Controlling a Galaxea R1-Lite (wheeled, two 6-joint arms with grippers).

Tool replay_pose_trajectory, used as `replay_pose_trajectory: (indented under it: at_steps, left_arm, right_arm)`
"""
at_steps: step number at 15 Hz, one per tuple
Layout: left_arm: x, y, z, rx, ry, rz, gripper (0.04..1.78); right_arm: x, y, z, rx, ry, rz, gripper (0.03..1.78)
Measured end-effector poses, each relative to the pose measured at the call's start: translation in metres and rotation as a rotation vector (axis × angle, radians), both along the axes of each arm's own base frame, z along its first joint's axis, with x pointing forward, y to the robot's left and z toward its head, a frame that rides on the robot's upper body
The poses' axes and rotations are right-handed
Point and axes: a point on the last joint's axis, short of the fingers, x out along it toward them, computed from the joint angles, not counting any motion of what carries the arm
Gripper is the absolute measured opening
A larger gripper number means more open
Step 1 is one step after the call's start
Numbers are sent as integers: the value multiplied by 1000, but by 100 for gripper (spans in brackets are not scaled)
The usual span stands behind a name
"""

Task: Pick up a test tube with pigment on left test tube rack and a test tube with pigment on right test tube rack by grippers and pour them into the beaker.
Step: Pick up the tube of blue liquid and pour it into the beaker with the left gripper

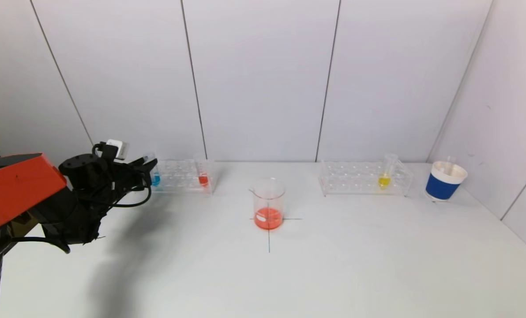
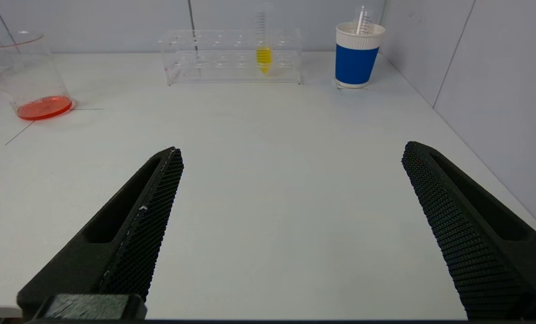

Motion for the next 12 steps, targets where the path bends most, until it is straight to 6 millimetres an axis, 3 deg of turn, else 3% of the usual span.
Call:
replay_pose_trajectory:
  at_steps: [12]
  left_arm:
    - [0, 0, -1, 0, 2, 2, 43]
  right_arm:
    - [0, 0, 0, 0, 0, 0, 177]
